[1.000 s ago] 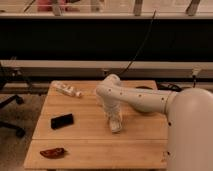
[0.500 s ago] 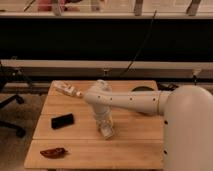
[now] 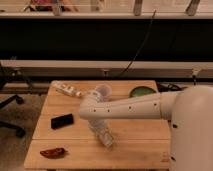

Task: Wipe the white sponge on the table

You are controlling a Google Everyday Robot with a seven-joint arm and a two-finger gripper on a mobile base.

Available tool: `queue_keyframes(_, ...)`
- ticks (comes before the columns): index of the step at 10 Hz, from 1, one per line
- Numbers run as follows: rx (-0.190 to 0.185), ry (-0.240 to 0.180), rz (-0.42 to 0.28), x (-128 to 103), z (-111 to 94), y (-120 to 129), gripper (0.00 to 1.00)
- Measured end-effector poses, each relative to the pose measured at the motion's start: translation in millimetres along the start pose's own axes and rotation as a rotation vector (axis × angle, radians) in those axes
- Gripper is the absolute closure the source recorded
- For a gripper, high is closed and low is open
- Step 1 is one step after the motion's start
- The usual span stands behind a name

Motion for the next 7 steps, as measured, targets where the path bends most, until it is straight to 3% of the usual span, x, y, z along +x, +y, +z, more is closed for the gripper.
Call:
queue_keyframes(3,-0.016,-0.012,0.056,-23,4,31,1.00)
queue_keyframes(5,-0.029,-0.039,0.161,-35,11,61,1.00)
queue_keyframes(7,-0.040,-0.073,0.311,-42,22,97,1.00)
